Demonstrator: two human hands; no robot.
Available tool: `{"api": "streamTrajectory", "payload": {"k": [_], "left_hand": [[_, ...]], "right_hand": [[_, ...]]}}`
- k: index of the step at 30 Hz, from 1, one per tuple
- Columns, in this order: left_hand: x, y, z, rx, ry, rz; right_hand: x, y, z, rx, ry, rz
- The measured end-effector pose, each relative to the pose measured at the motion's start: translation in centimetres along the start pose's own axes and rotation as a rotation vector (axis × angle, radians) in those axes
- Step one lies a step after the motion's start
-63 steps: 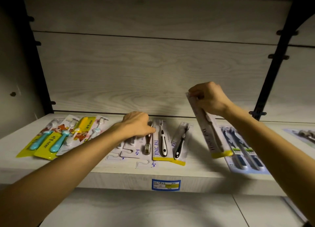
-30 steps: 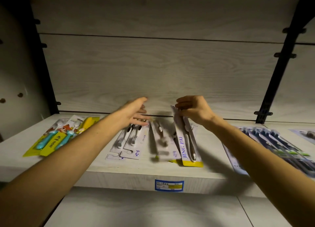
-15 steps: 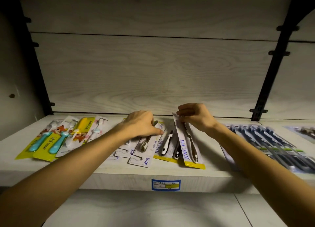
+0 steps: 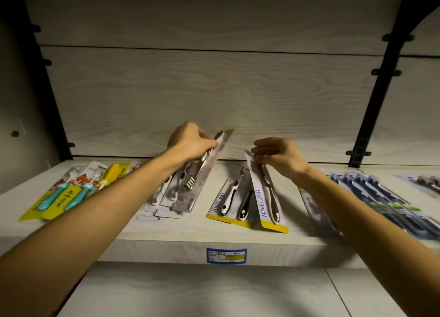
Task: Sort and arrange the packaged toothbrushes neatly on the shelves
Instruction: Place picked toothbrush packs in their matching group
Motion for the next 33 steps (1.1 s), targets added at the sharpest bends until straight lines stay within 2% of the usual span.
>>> {"api": "streamTrajectory", "payload": {"k": [9, 14, 18, 19, 20, 22, 23, 26, 29, 33], "left_hand": [[1.2, 2.6, 2.7, -0.049, -0.345, -0.143], [-3.1, -0.3, 0.8, -0.006, -0.459, -0.438], [-4.9, -2.3, -2.2, 0.033, -0.384, -0.623], [-5.0, -2.4, -2.7, 0.03, -0.385, -0.616], [-4.7, -2.2, -3.2, 0.05, -0.39, -0.544], [-4.0, -1.3, -4.7, 0.231, -0.362, -0.296], [-4.1, -1.3, -5.7, 0.34, -0.307, -0.227], [-4.8, -3.2, -8.3, 0.413, -0.124, -0.347], [-4.8, -3.9, -7.6, 0.268, -0.161, -0.431], [-5.8, -4.8, -6.0, 0.126, -0.225, -0.449]], "right_hand": [[0.7, -0.3, -1.7, 0.059, -0.011, 0.022], [0.8, 0.0, -1.0, -0.004, -0.067, 0.05], [0.3, -0.6, -0.3, -0.023, -0.092, 0.01], [0.2, -0.8, -0.2, -0.026, -0.094, -0.003], [0.1, -1.1, -0.2, -0.025, -0.097, -0.016], [-0.1, -1.7, -0.3, -0.029, -0.098, -0.037], [-0.2, -1.9, -0.5, -0.033, -0.095, -0.048], [-0.6, -2.6, -0.8, -0.045, -0.076, -0.079], [-0.8, -2.9, -1.4, -0.058, -0.049, -0.08], [-1.0, -2.8, -2.2, -0.05, -0.02, -0.06]]}}
Point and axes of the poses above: each hand's wrist, its own x-axis towards the middle knuckle, its own y-axis out of the back of the hand, z = x × y, the point moved 9 cm from there along x, towards the middle knuckle, and after that the axes turned 8 degrees about z, right-handed, at the moved point
